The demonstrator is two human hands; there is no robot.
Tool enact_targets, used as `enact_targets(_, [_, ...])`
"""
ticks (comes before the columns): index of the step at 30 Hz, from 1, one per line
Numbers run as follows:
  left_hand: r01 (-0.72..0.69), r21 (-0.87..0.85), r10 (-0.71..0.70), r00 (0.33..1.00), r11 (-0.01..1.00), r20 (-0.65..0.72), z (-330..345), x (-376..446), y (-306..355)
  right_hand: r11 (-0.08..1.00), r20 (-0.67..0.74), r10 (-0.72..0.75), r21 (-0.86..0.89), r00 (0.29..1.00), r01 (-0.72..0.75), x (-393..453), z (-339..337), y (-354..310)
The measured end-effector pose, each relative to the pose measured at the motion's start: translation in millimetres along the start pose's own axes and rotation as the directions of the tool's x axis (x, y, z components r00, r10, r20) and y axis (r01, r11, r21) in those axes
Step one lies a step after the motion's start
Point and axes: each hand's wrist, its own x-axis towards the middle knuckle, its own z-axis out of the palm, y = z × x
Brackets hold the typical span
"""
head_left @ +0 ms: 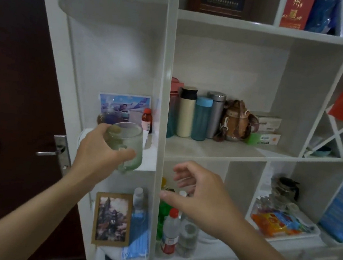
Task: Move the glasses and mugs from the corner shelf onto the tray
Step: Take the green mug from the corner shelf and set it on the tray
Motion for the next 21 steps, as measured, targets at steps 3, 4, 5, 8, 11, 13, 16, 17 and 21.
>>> enact_targets(3, [-0.008,-0.065,0.013,0.997,0.998,0.078,2.8,-28.7,17.8,0.993,-0.064,-0.025,0.117,0.998,0.033,-14.0,11.3,-13.5])
enact_targets(4, [-0.002,-0.082,0.011,0.995,0.997,0.101,6.1,-36.7,23.0,0.985,-0.09,-0.04,0.165,0.995,0.055,-18.8,15.3,-16.9])
enact_targets(5, [0.005,-0.099,0.007,0.993,0.995,0.118,10.5,-43.4,26.8,0.974,-0.109,-0.057,0.212,0.992,0.079,-23.2,19.5,-19.2])
enact_targets(8, [0.026,-0.144,-0.004,0.988,0.989,0.155,26.6,-57.5,33.0,0.932,-0.138,-0.08,0.34,0.987,0.123,-31.5,30.9,-19.9])
enact_targets(11, [0.04,-0.152,-0.012,0.984,0.988,0.179,42.7,-66.7,38.5,0.904,-0.164,-0.021,0.418,0.986,0.089,-34.7,36.4,-10.3])
enact_targets(13, [0.069,-0.163,-0.036,0.98,0.984,0.196,53.0,-70.1,40.5,0.855,-0.168,0.04,0.517,0.985,0.054,-37.9,37.0,-3.7])
enact_targets(16, [0.102,-0.181,-0.061,0.974,0.978,0.22,68.9,-74.6,41.5,0.81,-0.205,0.094,0.584,0.974,0.045,-43.3,38.2,4.2])
enact_targets(17, [0.107,-0.192,-0.062,0.972,0.976,0.228,74.2,-76.1,41.4,0.807,-0.223,0.102,0.588,0.97,0.05,-44.7,38.4,6.5])
enact_targets(21, [0.129,-0.256,-0.063,0.966,0.958,0.251,94.1,-82.7,42.9,0.797,-0.318,0.124,0.596,0.94,0.096,-49.8,39.3,16.4])
